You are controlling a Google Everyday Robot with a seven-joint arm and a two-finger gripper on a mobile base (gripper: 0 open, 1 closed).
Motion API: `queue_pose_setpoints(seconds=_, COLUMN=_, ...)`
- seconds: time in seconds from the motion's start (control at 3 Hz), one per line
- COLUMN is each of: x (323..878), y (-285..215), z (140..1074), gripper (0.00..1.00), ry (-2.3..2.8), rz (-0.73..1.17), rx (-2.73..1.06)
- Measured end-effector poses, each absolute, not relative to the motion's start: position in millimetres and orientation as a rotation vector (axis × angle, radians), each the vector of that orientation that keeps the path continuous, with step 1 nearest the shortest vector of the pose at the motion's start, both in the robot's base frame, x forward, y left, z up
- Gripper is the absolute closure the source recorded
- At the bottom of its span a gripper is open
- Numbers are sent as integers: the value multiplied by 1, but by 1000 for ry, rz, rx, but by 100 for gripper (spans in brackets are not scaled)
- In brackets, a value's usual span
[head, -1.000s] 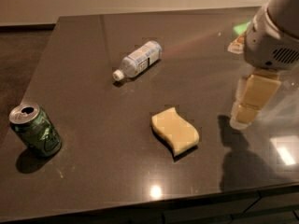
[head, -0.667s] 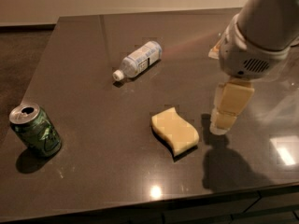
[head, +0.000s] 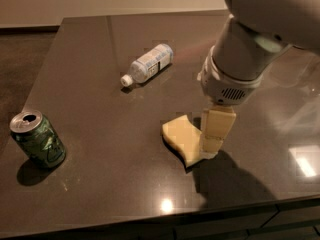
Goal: Pick sponge
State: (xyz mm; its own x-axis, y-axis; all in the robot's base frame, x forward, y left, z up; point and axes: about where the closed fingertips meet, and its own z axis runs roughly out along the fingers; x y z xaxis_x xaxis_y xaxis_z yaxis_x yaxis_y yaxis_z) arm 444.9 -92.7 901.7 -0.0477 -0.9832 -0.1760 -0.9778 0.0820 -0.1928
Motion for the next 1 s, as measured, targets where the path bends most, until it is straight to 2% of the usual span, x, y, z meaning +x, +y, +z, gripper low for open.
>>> queue_pose_setpoints(seconds=1.0, x=429, y=-77, z=851, gripper=0, ry=2103, rz=78, rx=-2057)
